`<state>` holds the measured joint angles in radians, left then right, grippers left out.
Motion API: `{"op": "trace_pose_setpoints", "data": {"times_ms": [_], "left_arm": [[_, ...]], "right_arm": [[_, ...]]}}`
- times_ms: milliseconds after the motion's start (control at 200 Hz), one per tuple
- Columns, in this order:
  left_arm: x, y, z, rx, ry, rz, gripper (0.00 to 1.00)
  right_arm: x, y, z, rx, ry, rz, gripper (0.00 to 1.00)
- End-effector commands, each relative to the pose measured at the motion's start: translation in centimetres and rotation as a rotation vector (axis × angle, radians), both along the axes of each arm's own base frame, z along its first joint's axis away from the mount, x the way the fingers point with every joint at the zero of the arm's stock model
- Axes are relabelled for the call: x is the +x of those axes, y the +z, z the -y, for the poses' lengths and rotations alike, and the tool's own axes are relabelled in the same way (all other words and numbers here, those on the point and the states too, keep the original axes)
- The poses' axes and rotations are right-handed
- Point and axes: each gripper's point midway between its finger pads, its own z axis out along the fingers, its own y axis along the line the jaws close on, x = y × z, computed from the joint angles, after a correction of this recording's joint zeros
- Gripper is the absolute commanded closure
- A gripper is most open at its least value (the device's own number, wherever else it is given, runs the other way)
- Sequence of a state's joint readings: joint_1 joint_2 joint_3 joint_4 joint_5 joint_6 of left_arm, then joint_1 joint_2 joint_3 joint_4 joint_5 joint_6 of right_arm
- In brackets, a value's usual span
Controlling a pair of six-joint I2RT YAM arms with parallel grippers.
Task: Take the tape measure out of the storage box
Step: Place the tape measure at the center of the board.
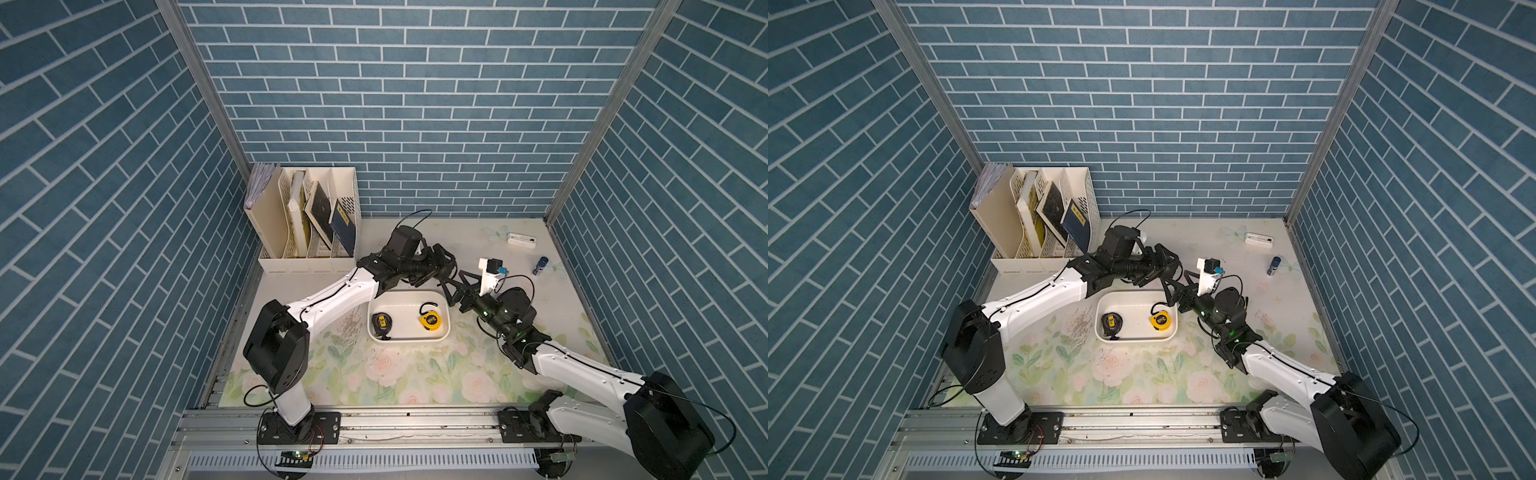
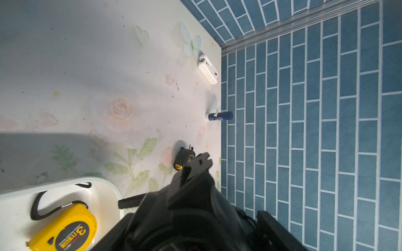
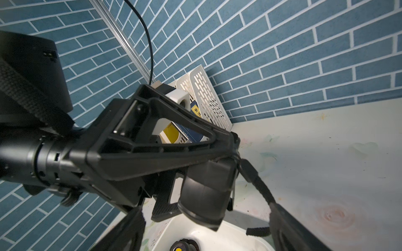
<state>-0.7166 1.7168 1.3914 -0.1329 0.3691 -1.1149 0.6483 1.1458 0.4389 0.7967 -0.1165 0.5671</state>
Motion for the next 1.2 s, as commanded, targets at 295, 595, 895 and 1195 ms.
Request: {"op": "trace_pose_setpoints", "data": {"times_ms": [295,595,895,1195], "left_arm": [[-0.9,2.7,0.3,-0.117,-0.005,0.045,1.0],[-1.3,3.3,0.6,-0.138,-0.019,0.052,1.0],[-1.8,3.2,0.7,-0.142,-0.026,0.046,1.0],[-1.8,3.4,0.9,-0.151,-0.035,0.05,1.0]], "right_arm": [[2.2,1.1,-1.9,0.005,-0.004,0.065,0.12],[3.2,0.4,-2.3,0.0,-0.023,0.055,0.22],[3.8,1.1,-2.9,0.012,-0.022,0.069,0.44],[4.2,1.0,-2.8,0.004,-0.042,0.059,0.88]]}}
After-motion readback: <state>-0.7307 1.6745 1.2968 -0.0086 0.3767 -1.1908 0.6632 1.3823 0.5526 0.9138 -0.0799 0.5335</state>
